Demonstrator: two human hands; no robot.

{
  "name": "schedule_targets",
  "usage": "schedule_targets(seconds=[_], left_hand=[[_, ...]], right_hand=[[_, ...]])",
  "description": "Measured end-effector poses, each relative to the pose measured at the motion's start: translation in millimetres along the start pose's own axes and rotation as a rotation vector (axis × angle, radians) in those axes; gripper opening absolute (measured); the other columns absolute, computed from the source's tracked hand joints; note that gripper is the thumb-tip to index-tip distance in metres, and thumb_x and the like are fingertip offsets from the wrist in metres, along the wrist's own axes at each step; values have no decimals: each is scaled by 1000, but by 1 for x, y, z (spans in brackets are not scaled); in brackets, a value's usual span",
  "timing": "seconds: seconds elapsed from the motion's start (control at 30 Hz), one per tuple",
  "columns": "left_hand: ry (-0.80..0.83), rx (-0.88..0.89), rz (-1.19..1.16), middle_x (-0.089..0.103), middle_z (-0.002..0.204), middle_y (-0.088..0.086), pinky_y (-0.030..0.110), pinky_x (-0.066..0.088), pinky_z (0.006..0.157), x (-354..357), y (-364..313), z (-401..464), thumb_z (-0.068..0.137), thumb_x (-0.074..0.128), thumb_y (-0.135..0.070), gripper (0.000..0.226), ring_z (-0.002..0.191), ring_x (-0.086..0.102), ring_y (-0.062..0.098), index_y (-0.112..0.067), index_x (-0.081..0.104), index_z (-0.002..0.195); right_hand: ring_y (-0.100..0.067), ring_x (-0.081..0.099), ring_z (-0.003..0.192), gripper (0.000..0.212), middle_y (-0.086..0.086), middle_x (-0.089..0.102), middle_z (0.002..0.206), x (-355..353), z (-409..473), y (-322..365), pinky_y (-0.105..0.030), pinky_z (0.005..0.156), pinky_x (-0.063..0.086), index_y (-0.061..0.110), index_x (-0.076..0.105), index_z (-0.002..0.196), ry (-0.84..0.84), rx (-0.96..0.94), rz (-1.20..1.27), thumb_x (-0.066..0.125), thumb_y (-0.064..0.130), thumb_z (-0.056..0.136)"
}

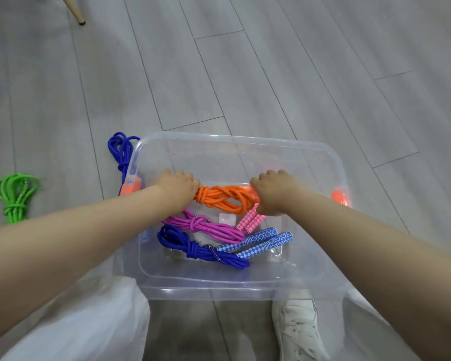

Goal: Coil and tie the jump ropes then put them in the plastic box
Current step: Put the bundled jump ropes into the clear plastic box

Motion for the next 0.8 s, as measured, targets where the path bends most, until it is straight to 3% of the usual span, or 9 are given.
schedule_targets(seconds=[0.1,0.2,0.43,0.57,0.8], left_hand=[[-26,16,96,47,134,9,38,36,98,3,-2,5,99,43,-20,35,122,49,26,-12,39,133],[3,-1,119,46,136,9,38,35,100,5,-2,10,100,39,-18,34,126,46,27,-12,40,133],[62,-4,62,40,142,15,41,35,102,7,-17,8,98,42,-19,49,130,40,31,-6,28,143],[93,-16,4,24,153,19,51,30,109,20,-31,2,94,50,-33,81,137,29,38,-8,0,153],[183,11,-66,-7,161,18,58,8,117,42,-34,3,94,48,-36,88,147,3,43,-14,-15,153]], right_hand=[[-28,43,121,55,-10,49,130,6,9,3,-39,98,34,16,47,131,-85,-29,-164,55,49,88],[-29,42,121,38,-11,48,132,12,13,7,-37,96,35,13,49,129,-129,-22,-198,46,30,95],[-32,55,115,33,-13,46,131,20,11,18,-40,84,47,6,47,131,-108,46,-47,34,8,100],[-33,57,114,32,-16,48,129,19,15,23,-40,85,47,3,47,128,-133,24,-48,31,4,100],[-32,49,120,32,-17,44,132,27,12,22,-39,84,44,4,42,130,-150,13,73,35,2,98]])
Point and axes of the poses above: each hand's wrist, its own z-axis towards the middle knuckle, its own x-axis out of the palm, y = z × x, the point moved 4 cm from there along z, towards the middle knuckle
